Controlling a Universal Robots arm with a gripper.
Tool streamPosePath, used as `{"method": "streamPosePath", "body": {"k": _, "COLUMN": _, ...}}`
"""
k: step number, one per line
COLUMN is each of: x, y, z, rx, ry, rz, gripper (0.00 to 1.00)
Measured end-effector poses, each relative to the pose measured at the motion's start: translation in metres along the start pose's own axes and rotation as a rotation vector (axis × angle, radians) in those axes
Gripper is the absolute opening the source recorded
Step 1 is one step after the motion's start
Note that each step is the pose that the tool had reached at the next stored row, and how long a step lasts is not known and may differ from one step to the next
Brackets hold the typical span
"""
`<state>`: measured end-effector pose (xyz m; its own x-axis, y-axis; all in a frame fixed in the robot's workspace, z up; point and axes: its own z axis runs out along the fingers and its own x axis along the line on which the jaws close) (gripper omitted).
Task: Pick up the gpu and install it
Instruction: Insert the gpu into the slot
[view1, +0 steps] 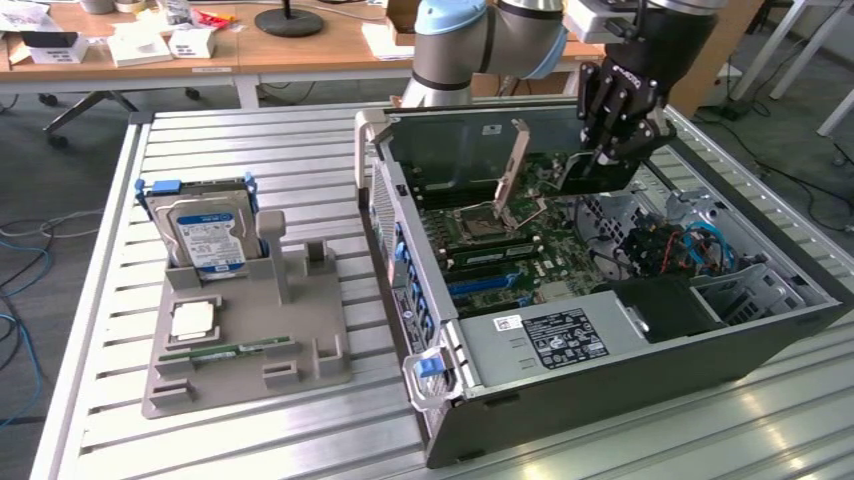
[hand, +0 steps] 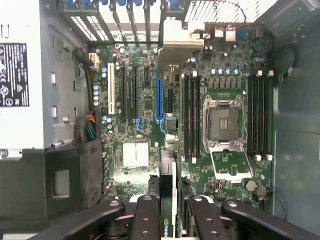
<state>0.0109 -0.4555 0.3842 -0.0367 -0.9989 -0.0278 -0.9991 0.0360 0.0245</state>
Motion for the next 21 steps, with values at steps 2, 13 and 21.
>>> {"method": "streamPosePath", "body": {"k": 2, "x": 0.0002, "y": 0.0045, "z": 0.0001, "rx": 0.0005, "ry": 0.0000, "rz": 0.000, "gripper": 0.27}}
{"method": "streamPosePath", "body": {"k": 13, "x": 0.0004, "y": 0.0103, "z": 0.0016, "rx": 0.0010, "ry": -0.0001, "rz": 0.000, "gripper": 0.27}}
{"method": "streamPosePath", "body": {"k": 21, "x": 0.0005, "y": 0.0103, "z": 0.0057, "rx": 0.0023, "ry": 0.0001, "rz": 0.000, "gripper": 0.27}}
